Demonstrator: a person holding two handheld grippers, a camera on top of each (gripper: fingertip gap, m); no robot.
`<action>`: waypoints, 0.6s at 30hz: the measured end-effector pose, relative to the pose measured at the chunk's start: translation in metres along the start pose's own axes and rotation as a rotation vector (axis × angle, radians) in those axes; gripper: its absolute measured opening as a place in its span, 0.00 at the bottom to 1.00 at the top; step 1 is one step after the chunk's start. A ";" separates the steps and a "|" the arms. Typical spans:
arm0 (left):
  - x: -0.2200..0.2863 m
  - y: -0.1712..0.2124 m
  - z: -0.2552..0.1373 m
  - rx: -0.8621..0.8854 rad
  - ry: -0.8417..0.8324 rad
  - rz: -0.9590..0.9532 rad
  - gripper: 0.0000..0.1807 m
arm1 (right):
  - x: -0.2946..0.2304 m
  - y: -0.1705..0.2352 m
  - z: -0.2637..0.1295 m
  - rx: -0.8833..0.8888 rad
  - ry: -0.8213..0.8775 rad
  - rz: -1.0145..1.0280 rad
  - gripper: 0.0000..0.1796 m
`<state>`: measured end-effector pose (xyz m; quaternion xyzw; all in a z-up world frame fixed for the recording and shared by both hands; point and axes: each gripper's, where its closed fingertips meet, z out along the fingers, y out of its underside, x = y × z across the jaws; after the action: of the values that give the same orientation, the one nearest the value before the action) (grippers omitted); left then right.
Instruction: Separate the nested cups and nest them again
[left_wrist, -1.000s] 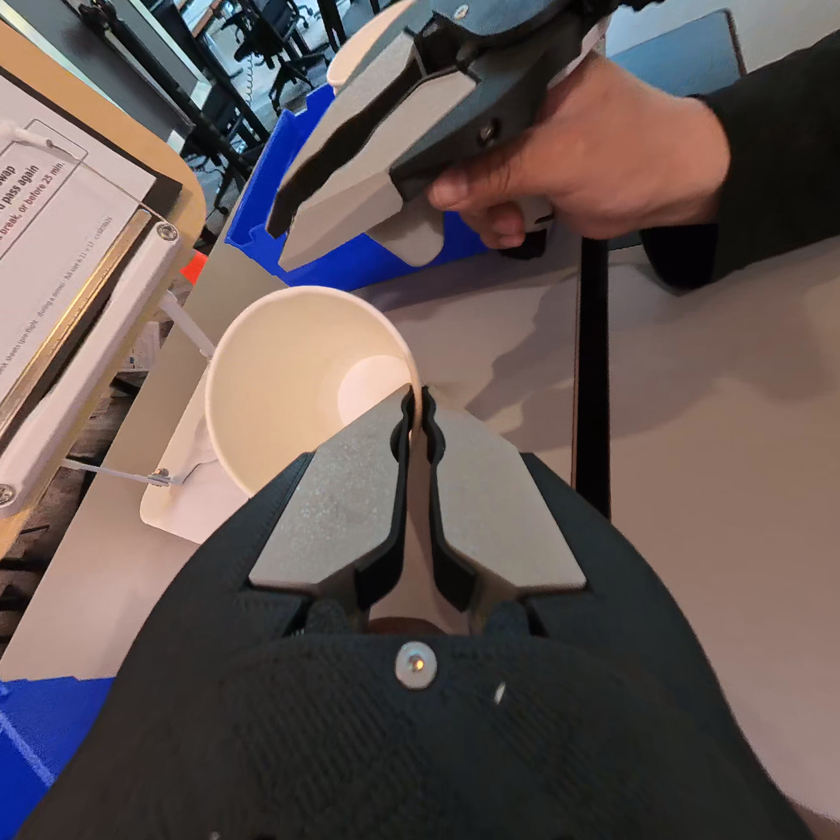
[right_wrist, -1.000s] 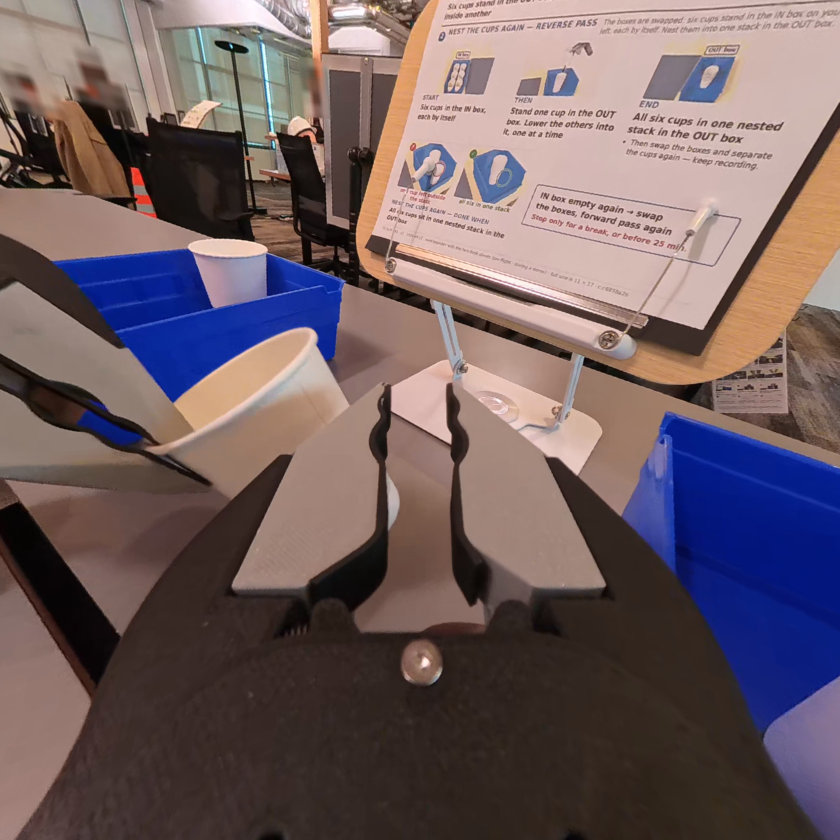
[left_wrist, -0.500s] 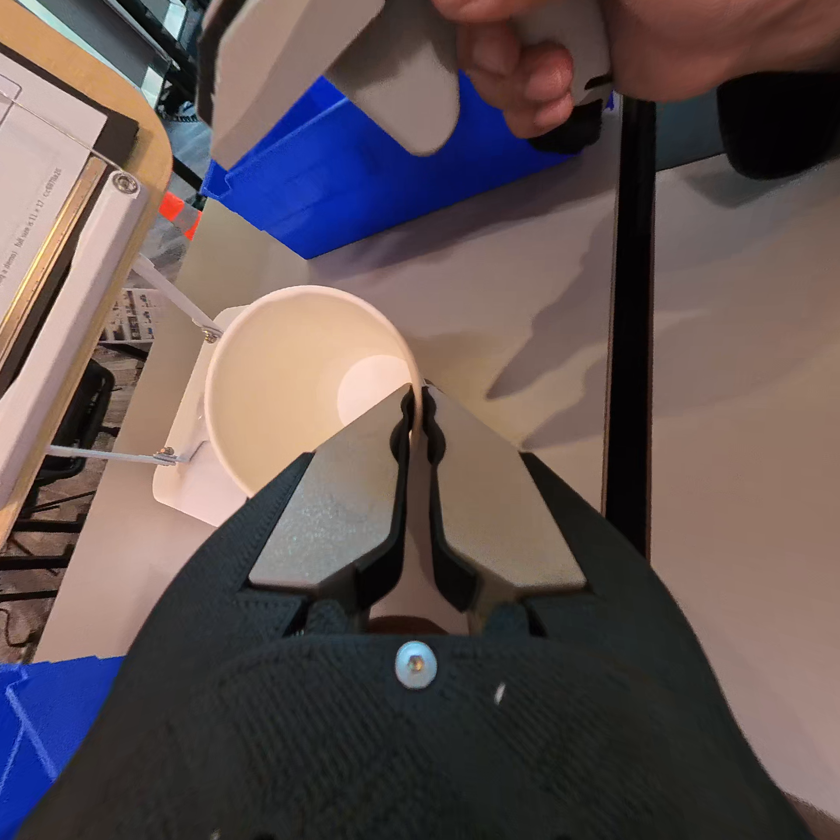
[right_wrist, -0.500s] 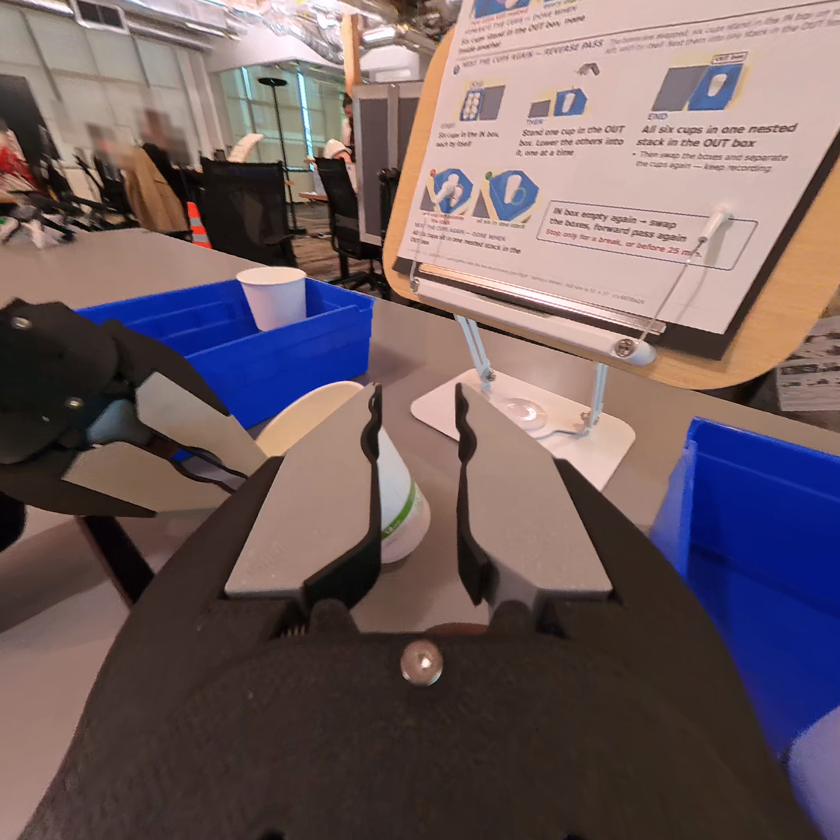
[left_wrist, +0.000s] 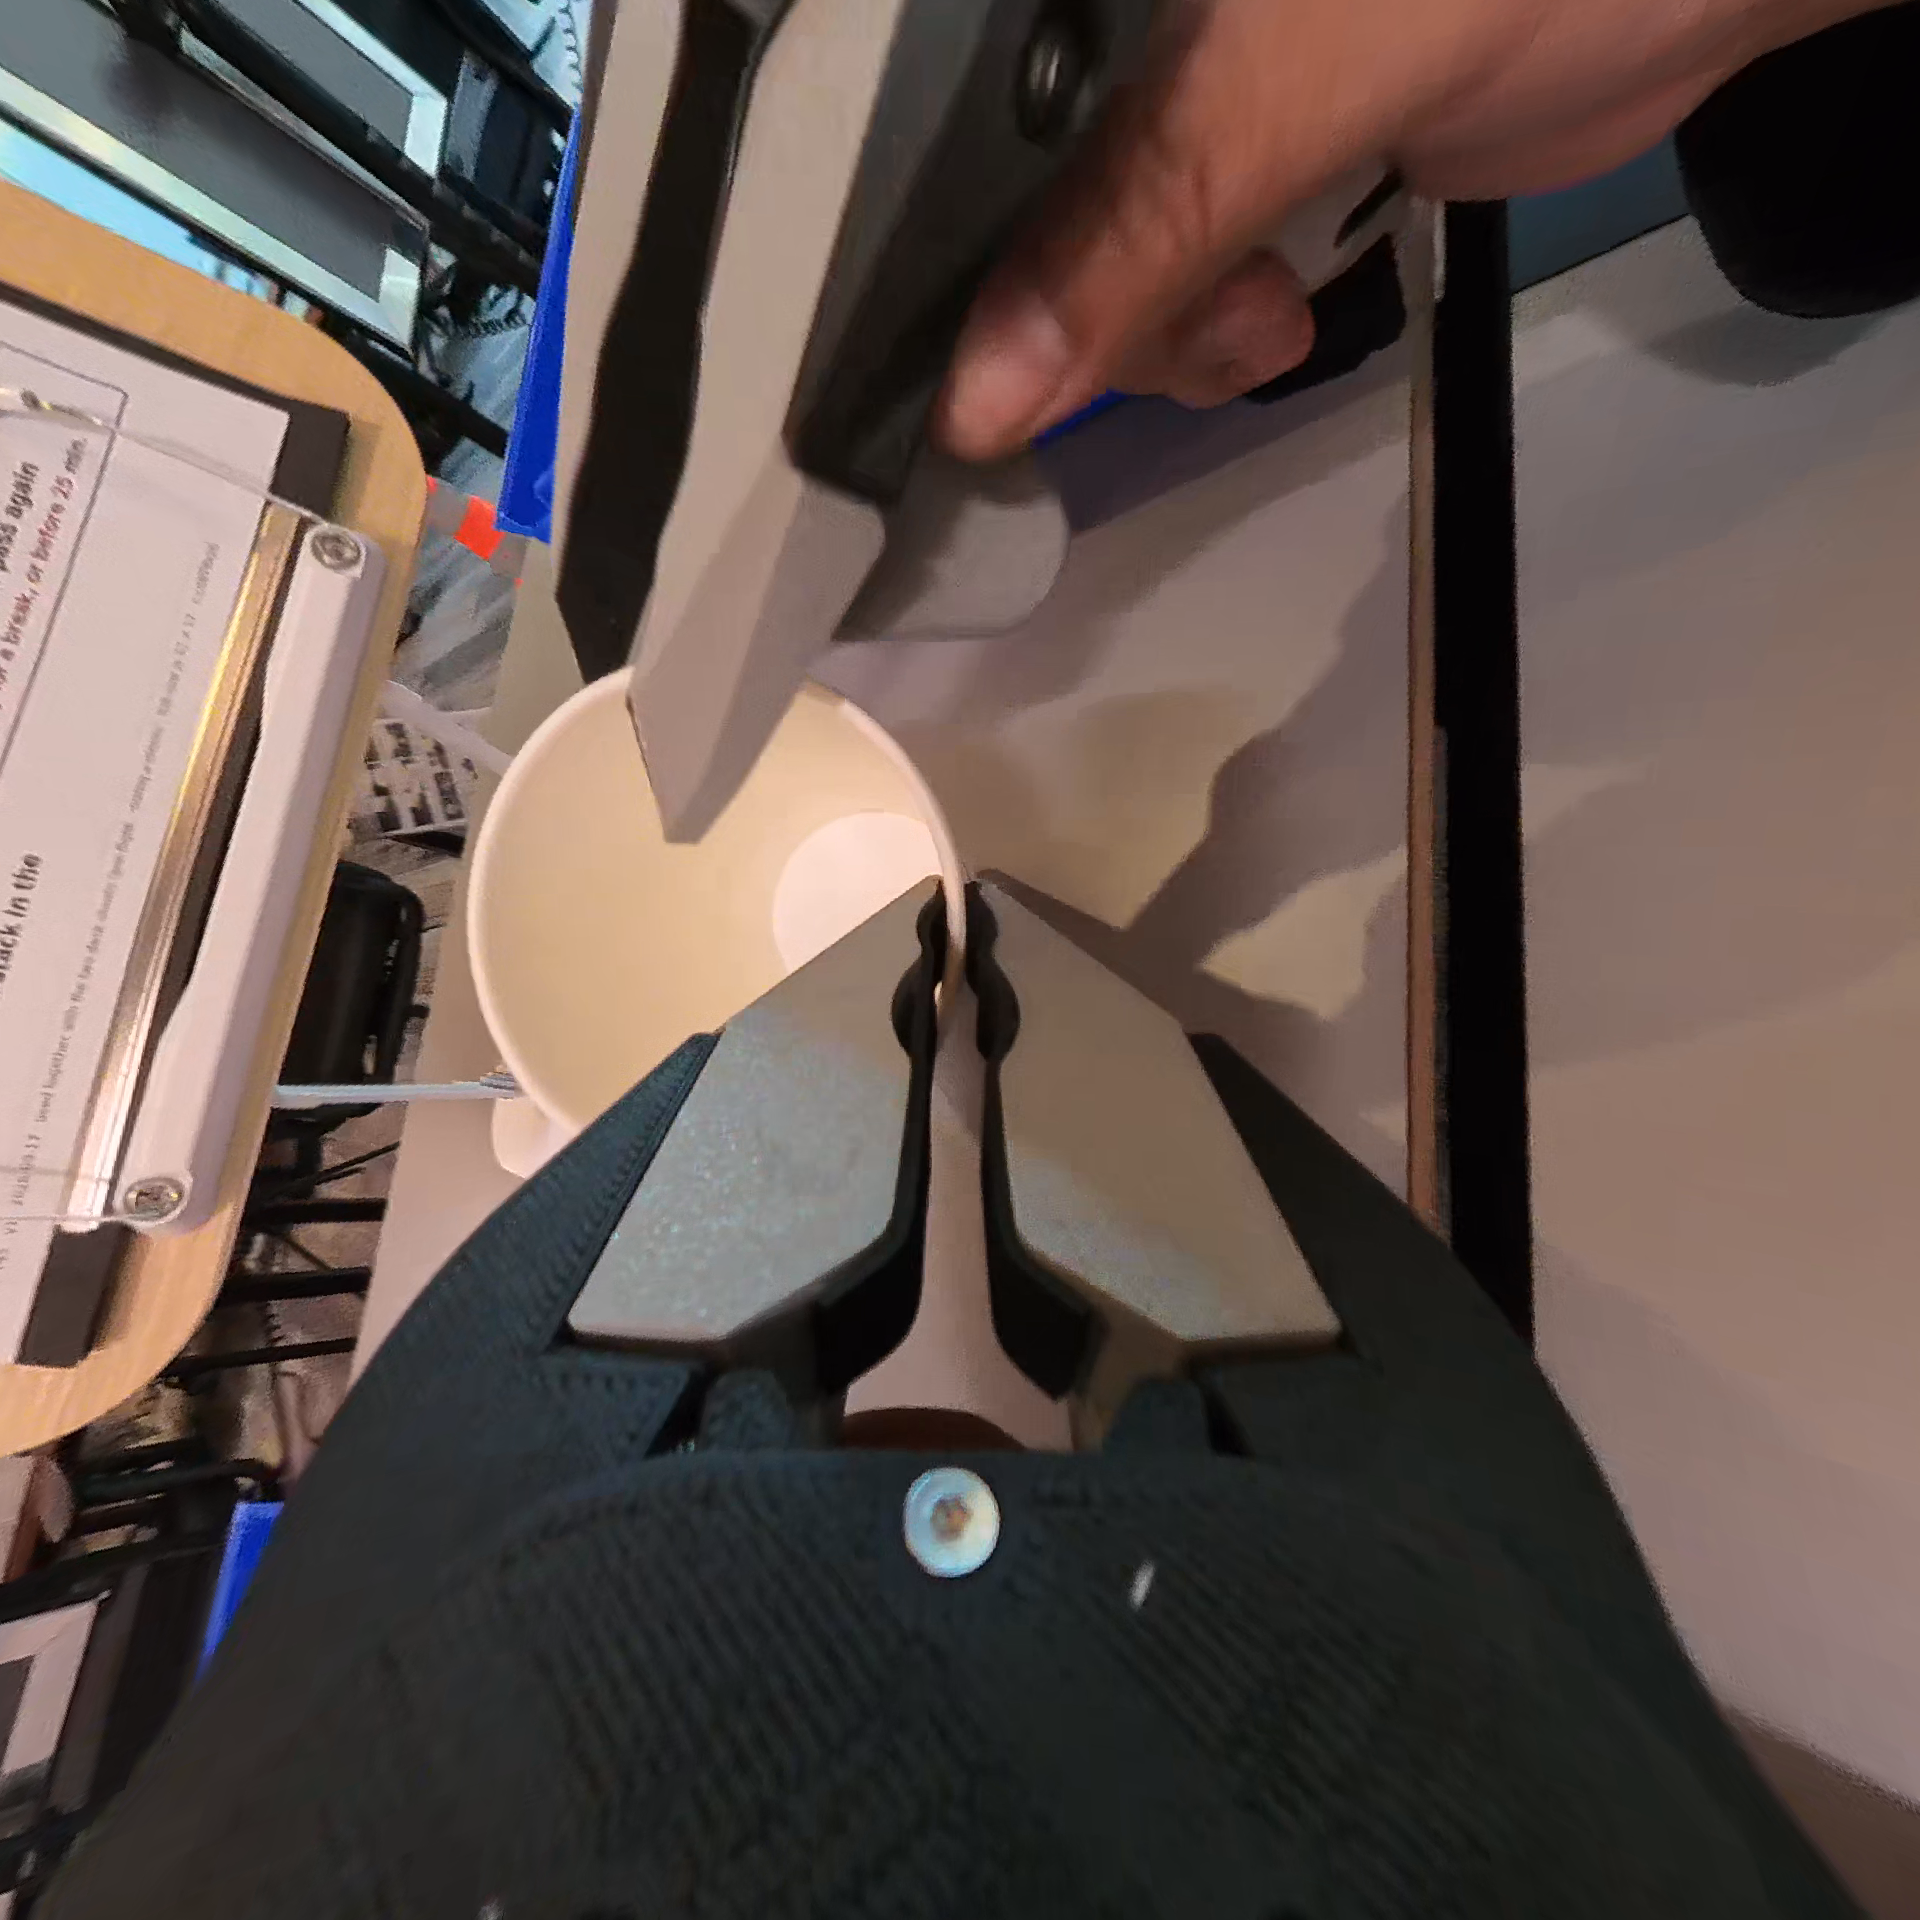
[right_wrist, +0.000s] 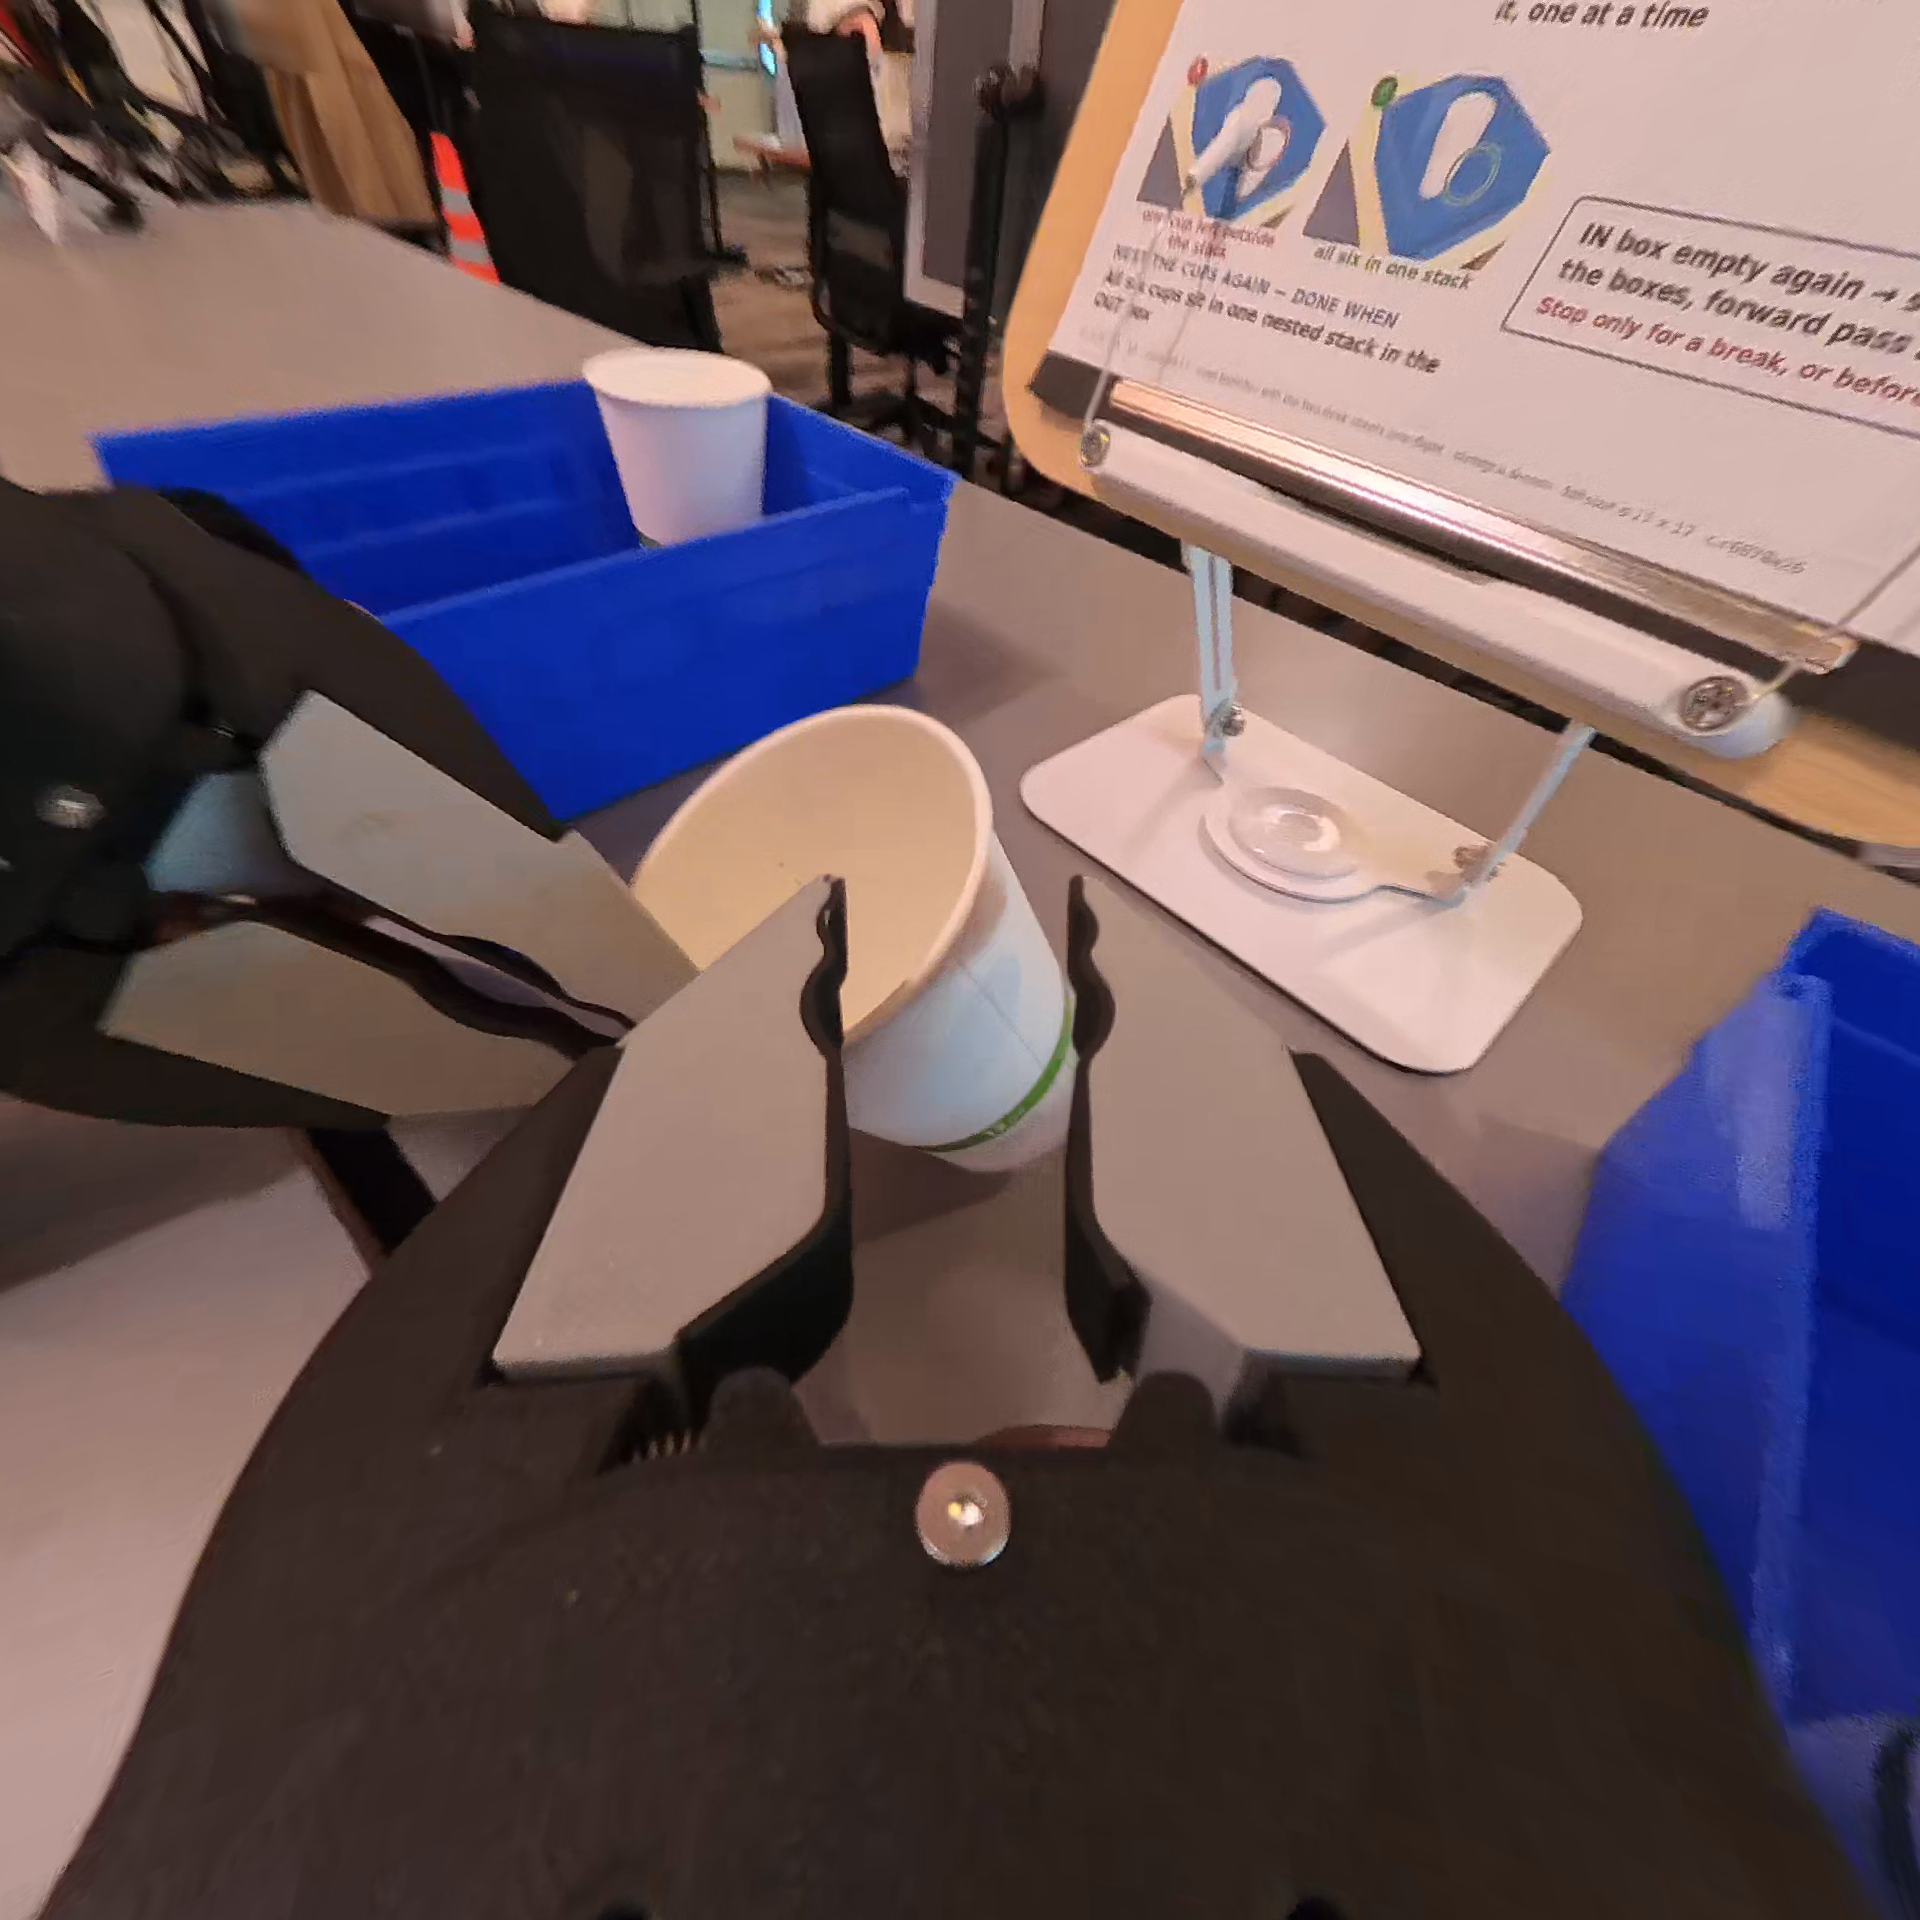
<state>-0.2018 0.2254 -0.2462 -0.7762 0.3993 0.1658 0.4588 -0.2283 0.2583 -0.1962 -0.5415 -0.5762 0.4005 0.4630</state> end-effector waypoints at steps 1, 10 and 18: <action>0.000 -0.002 0.000 -0.004 -0.009 0.019 0.00 | 0.002 0.003 0.001 -0.017 0.032 -0.030 0.22; 0.000 0.003 0.009 -0.141 -0.102 0.188 0.00 | 0.010 0.019 0.006 -0.099 0.086 -0.053 0.05; 0.013 -0.020 0.009 0.016 0.012 -0.029 0.03 | 0.029 0.027 0.006 -0.097 0.106 0.057 0.00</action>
<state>-0.1773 0.2324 -0.2478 -0.7792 0.3922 0.1514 0.4648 -0.2270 0.2903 -0.2212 -0.6000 -0.5538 0.3560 0.4545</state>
